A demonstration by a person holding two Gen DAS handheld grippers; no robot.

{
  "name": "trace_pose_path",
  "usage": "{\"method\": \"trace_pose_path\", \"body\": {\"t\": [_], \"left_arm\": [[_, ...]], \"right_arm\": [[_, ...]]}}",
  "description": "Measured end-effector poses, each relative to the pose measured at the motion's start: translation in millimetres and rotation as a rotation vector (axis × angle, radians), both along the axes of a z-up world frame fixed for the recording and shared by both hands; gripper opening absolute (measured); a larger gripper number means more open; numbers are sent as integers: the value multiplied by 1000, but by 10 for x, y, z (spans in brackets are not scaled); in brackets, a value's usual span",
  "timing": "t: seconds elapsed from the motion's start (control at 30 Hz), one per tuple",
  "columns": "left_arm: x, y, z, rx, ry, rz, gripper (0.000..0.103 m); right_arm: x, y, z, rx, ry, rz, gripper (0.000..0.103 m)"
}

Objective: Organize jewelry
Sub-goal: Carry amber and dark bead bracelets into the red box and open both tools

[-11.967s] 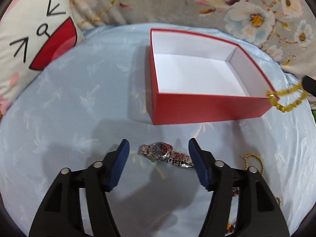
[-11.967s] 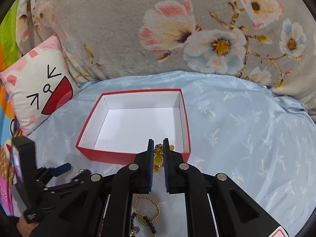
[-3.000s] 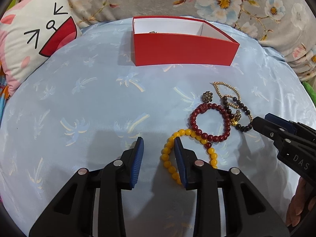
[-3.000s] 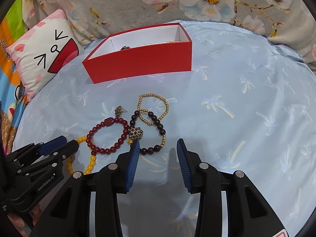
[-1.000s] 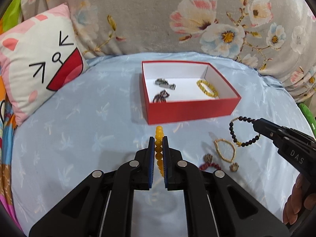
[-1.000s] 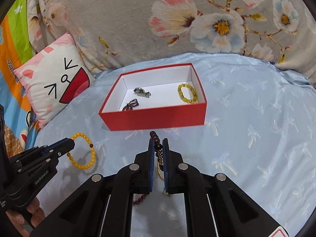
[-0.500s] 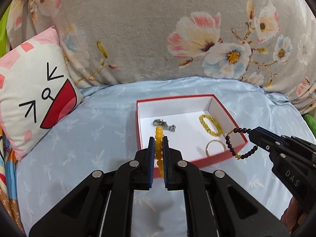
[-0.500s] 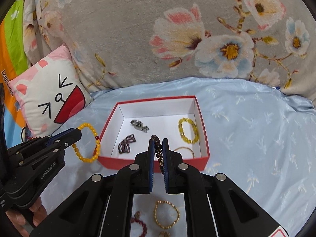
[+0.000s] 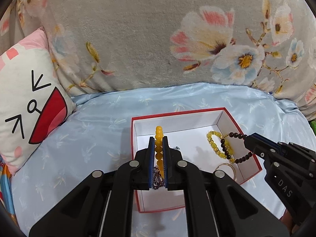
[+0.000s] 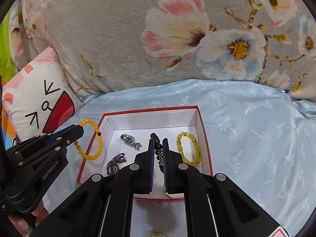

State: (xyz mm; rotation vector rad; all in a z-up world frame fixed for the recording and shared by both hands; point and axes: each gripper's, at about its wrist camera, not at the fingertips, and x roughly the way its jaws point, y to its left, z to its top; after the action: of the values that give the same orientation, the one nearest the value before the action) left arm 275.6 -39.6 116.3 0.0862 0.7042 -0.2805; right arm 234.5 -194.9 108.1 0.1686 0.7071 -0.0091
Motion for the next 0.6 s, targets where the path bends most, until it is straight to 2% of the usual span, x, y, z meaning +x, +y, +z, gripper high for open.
{"method": "trace_pose_path", "body": {"t": [0.6], "left_arm": [[254, -174, -314, 25, 53, -5, 7]], "right_arm": [[289, -11, -384, -17, 73, -4, 8]]}}
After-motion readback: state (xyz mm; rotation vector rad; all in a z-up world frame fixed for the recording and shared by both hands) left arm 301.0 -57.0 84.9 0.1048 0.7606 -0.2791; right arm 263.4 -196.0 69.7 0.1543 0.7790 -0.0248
